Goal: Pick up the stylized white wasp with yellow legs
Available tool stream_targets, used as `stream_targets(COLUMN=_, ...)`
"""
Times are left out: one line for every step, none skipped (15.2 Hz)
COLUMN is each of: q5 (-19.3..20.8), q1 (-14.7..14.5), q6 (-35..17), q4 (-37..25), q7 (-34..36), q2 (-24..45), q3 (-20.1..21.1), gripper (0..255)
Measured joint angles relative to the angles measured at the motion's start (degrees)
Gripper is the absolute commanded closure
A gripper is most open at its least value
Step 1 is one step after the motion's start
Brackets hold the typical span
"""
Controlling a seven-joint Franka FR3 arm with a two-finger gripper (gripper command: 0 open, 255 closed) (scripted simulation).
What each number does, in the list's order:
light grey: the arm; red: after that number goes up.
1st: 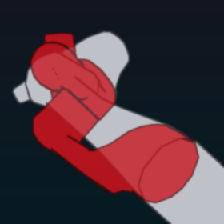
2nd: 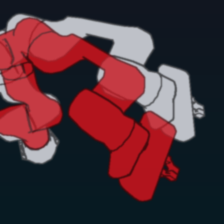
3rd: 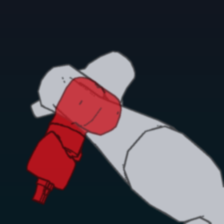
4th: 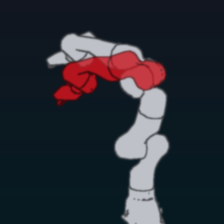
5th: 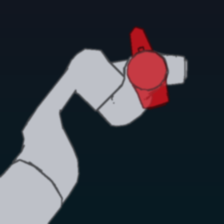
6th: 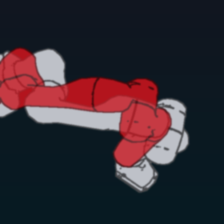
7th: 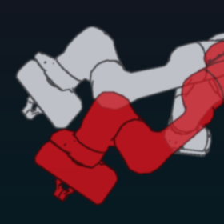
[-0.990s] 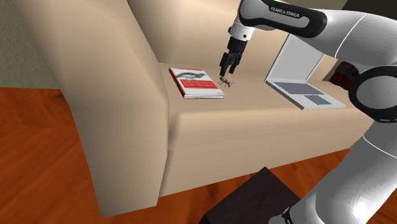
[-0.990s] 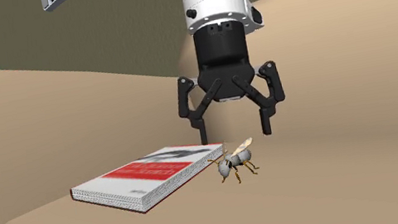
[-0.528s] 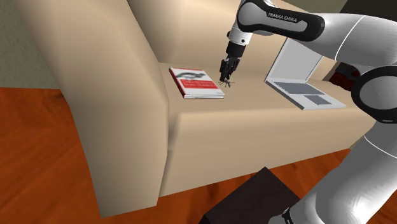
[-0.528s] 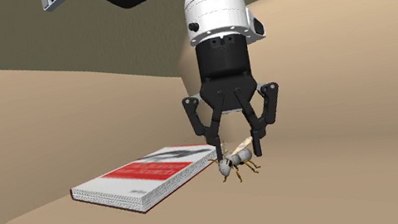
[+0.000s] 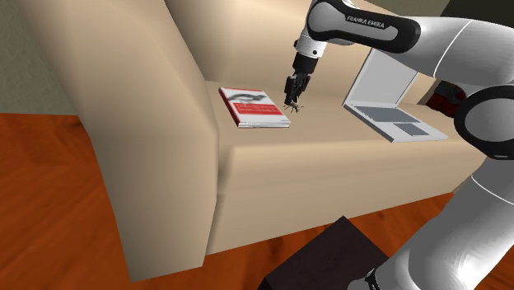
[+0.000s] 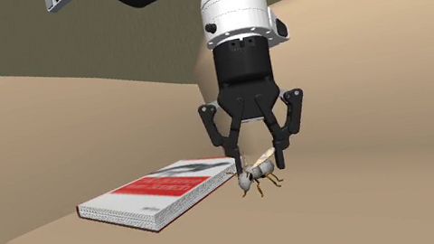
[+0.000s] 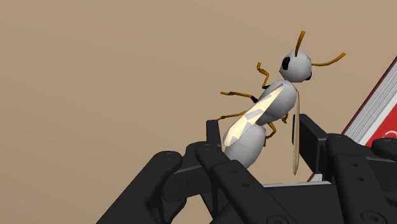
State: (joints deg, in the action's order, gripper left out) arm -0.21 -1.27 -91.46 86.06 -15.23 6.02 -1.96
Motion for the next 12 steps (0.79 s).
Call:
stream_targets(q5=0.0, q1=0.0, q6=0.7, q4=-0.9, q7=0.0, q2=0.2, q3=0.0, gripper=255)
stream_targets(q5=0.0, q1=0.0, q6=1.4, q4=-1.9, q7=0.0, q2=0.5, q3=0.0, gripper=255)
stream_targets(q5=0.0, q1=0.1, q6=2.2, q4=-2.9, q7=-0.1, q2=0.7, q3=-0.1, gripper=255)
stream_targets(q5=0.0, q1=0.1, q6=2.9, q4=-3.8, q7=-0.1, q2=0.9, q3=0.0, gripper=255)
stream_targets(q5=0.0, q1=0.0, q6=3.6, q4=-4.5, q7=0.0, q2=0.9, q3=0.0, gripper=255)
stream_targets(q5=0.0, q1=0.0, q6=4.6, q4=-5.9, q7=0.0, q2=1.3, q3=0.0, gripper=255)
stream_targets(q5=0.0, q1=0.0, q6=5.7, q4=-7.2, q7=0.0, q2=1.5, q3=0.0, gripper=255)
stream_targets(q5=0.0, q1=0.0, q6=6.5, q4=-8.3, q7=0.1, q2=1.7, q3=0.0, gripper=255)
stream_targets(q5=-0.1, q1=0.1, q6=7.5, q4=-9.7, q7=0.0, q2=2.2, q3=0.0, gripper=255)
stream_targets(q5=-0.1, q1=0.1, q6=8.5, q4=-11.1, q7=0.0, q2=2.6, q3=0.0, gripper=255)
stream_targets(q5=-0.1, q1=0.1, q6=9.5, q4=-12.7, q7=-0.1, q2=3.2, q3=-0.1, gripper=255)
stream_targets(q5=-0.1, q1=0.1, q6=10.2, q4=-13.7, q7=-0.1, q2=3.5, q3=-0.1, gripper=255)
